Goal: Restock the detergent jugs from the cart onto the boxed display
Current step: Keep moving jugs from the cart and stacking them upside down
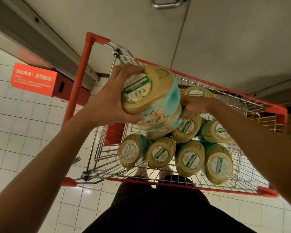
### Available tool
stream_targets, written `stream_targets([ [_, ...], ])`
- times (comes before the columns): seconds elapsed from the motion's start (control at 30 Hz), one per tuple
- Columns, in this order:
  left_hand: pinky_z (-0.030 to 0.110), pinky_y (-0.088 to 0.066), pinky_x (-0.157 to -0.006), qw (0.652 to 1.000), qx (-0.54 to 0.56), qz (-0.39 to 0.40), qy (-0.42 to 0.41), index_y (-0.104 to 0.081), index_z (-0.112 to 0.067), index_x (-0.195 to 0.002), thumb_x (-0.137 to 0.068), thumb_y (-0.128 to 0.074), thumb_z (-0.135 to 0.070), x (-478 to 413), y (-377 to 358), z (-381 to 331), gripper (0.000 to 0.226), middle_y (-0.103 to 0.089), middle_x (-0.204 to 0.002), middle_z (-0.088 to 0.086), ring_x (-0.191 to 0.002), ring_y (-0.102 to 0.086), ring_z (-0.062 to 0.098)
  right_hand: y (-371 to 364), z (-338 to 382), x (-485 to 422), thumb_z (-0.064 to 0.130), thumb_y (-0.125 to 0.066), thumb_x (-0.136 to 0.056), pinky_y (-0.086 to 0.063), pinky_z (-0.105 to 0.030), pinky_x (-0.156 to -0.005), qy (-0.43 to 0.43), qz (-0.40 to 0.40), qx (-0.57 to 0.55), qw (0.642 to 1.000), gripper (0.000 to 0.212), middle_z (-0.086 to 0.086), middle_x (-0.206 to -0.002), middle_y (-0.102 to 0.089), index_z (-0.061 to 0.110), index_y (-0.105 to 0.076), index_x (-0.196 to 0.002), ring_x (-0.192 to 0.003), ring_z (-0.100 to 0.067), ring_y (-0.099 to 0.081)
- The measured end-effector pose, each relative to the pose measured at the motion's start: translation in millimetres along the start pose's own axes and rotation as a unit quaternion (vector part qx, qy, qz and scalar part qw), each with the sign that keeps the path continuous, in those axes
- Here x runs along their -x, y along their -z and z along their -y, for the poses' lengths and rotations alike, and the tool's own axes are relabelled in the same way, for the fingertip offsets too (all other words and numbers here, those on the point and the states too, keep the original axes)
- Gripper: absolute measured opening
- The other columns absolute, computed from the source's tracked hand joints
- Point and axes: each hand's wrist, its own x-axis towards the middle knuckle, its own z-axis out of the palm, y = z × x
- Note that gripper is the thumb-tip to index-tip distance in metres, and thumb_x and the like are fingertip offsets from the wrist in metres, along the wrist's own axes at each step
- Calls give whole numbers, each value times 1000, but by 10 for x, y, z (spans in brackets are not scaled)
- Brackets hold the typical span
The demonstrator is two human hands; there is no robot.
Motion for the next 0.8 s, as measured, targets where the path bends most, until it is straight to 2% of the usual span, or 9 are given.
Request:
stream_targets([
  [0.1, 37, -43, -119, 1000, 5, 20, -19, -39, -20, -155, -65, -91, -56, -21, -170, -22, 110, -31, -155, 8, -148, -34, 17, -85, -174, 111, 12, -89, -80, -47, -4, -87, -3, -10, -26, 1000, 68, 9, -131, -68, 17, -60, -142, -120, -13, -63],
  [0.23, 22, -42, -115, 998, 5, 28, -49, -40, -25, -158, -68, -91, -60, -36, -285, -73, 110, -24, -156, -5, -148, -32, 4, -193, -292, 150, 9, -90, -78, -46, -14, -94, -1, -36, -47, 998, 68, 22, -124, -68, 28, -62, -137, -113, 2, -63],
  [0.33, 36, -48, -114, 999, 26, 6, -36, -36, -28, -159, -65, -94, -59, 2, -355, -109, 115, -34, -154, -1, -146, -41, 15, -338, -352, 200, 4, -88, -77, -47, -11, -94, 28, -102, -63, 992, 65, 31, -118, -70, 38, -66, -127, -112, 8, -64],
  [0.4, 47, -52, -109, 997, 77, -18, -10, -34, -25, -156, -62, -98, -52, 67, -398, -97, 117, -45, -154, 1, -142, -50, 23, -484, -371, 207, 5, -86, -82, -50, -24, -103, 64, -166, -59, 982, 58, 17, -131, -68, 28, -67, -131, -125, -8, -63],
  [0.47, 45, -50, -113, 995, 96, -35, -6, -36, -26, -151, -61, -99, -48, 132, -444, -72, 112, -41, -162, -4, -148, -47, 21, -618, -392, 197, 3, -86, -85, -47, -49, -113, 108, -222, -53, 968, 56, -11, -142, -62, 5, -65, -138, -134, -31, -58],
  [0.53, 39, -44, -118, 995, 93, -42, -9, -37, -29, -151, -64, -98, -50, 180, -500, -65, 108, -32, -168, -3, -154, -37, 21, -713, -394, 222, 0, -84, -87, -44, -56, -115, 96, -248, -78, 961, 61, -20, -146, -59, -1, -59, -143, -137, -37, -56],
  [0.67, 57, -43, -116, 991, 104, -79, 26, -38, -34, -157, -65, -95, -57, 242, -642, -96, 110, -37, -155, 8, -147, -41, 32, -847, -424, 230, -2, -76, -93, -48, -47, -113, 93, -295, -99, 946, 52, -17, -141, -65, 1, -59, -143, -132, -33, -60],
  [0.73, 63, -48, -109, 984, 145, -91, 48, -34, -27, -158, -64, -99, -47, 247, -686, -109, 116, -43, -151, 10, -141, -48, 36, -871, -404, 228, -3, -71, -95, -50, -37, -106, 73, -313, -123, 939, 46, -14, -135, -69, 4, -63, -139, -128, -31, -63],
  [0.8, 62, -50, -108, 973, 181, -120, 78, -31, -17, -153, -57, -101, -39, 232, -688, -133, 121, -47, -150, 14, -140, -52, 34, -860, -367, 247, -5, -72, -93, -51, -36, -104, 53, -296, -158, 941, 46, -13, -133, -71, 5, -66, -137, -126, -30, -65],
])
